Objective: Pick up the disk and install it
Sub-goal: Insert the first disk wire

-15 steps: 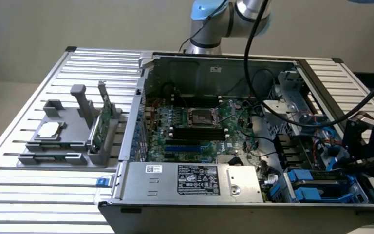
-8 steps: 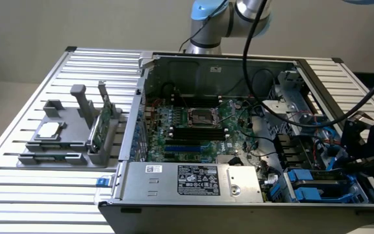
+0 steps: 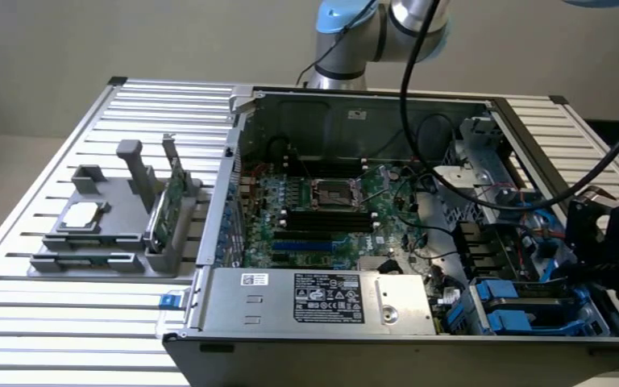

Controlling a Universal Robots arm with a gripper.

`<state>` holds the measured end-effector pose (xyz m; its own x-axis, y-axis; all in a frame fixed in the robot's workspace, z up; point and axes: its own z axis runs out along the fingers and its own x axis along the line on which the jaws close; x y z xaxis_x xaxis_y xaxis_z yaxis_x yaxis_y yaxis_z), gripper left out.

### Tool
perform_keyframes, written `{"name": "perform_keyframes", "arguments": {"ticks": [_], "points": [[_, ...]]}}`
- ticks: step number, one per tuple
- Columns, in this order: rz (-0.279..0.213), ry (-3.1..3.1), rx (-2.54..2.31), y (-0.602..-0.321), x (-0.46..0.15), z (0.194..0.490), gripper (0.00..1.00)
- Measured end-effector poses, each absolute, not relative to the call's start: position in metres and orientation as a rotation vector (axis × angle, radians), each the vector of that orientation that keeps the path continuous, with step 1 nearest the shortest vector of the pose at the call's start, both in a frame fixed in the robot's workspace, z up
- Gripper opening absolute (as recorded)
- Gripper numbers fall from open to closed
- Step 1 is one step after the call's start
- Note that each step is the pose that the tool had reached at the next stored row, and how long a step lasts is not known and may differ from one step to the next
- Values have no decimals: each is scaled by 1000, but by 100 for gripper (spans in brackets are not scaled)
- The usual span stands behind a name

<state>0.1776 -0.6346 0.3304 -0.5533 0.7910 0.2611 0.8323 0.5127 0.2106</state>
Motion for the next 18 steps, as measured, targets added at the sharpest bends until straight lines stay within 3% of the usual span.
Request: {"name": "perform_keyframes", "arguments": {"ticks": [18], "points": [[-477, -2602, -1436, -637, 162, 347, 16]]}}
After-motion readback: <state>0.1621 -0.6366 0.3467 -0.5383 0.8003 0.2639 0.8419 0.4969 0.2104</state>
